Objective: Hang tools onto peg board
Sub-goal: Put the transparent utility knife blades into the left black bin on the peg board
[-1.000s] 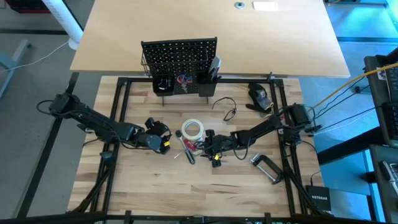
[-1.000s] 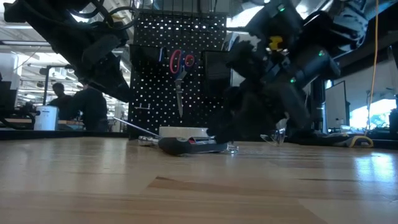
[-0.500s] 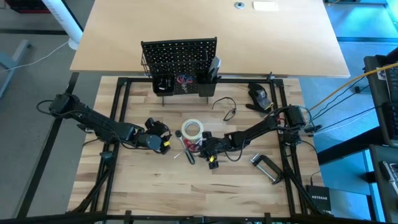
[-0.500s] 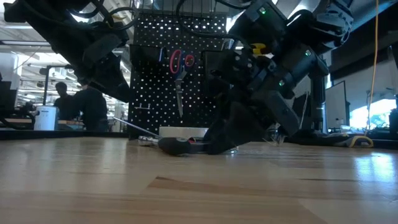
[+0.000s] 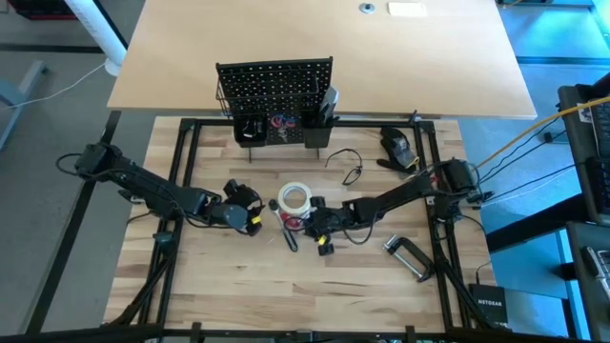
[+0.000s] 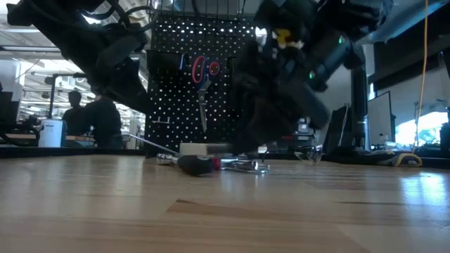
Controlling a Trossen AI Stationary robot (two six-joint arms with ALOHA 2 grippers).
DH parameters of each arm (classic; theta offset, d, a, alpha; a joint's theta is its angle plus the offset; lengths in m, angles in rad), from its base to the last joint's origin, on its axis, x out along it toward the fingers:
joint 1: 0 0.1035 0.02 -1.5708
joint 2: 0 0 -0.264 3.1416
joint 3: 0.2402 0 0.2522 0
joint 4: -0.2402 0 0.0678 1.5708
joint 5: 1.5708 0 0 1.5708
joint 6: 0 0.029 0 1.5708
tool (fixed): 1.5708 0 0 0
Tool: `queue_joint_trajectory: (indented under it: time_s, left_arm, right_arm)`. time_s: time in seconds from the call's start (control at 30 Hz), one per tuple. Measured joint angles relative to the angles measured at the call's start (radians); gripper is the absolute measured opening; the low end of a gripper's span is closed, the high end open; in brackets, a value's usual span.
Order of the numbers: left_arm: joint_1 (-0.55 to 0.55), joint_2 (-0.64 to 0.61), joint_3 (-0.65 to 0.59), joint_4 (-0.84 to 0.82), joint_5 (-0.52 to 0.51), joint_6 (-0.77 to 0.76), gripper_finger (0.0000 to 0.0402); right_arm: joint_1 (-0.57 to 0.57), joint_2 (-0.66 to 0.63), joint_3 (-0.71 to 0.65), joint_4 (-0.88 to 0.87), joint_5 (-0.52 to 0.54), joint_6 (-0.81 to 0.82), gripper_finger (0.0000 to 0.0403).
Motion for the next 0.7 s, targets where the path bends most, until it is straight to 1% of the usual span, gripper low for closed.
queue_joint_trajectory:
  time_s: [0.07, 0.13, 0.3, 0.37, 0.47, 0.6, 0.7]
  left_arm:
    - [-0.015, 0.0, 0.017, 0.016, 0.0, 0.054, 0.0135]
    - [-0.043, 0.0, 0.044, 0.073, 0.0, 0.146, 0.0135]
    - [-0.119, -0.001, 0.091, 0.265, 0.004, 0.446, 0.0135]
    - [-0.144, -0.001, 0.096, 0.313, 0.005, 0.555, 0.0135]
    - [-0.176, 0.01, 0.096, 0.351, 0.013, 0.691, 0.0135]
    - [-0.198, 0.062, 0.096, 0.358, 0.055, 0.835, 0.0135]
    - [-0.203, 0.127, 0.096, 0.433, 0.057, 0.916, 0.0135]
  right_arm:
    - [0.006, -0.03, 0.0, -0.04, 0.009, 0.003, 0.0121]
    - [0.008, -0.06, 0.0, -0.055, 0.001, 0.003, 0.0117]
    - [0.007, -0.128, 0.0, -0.042, -0.075, 0.029, 0.0117]
    - [0.007, -0.145, 0.0, -0.044, -0.097, 0.039, 0.0119]
    - [0.006, -0.16, 0.0, -0.022, -0.164, 0.064, 0.0118]
    - [0.006, -0.16, 0.0, 0.049, -0.253, 0.088, 0.0117]
    - [0.005, -0.161, 0.0, 0.106, -0.282, 0.104, 0.0118]
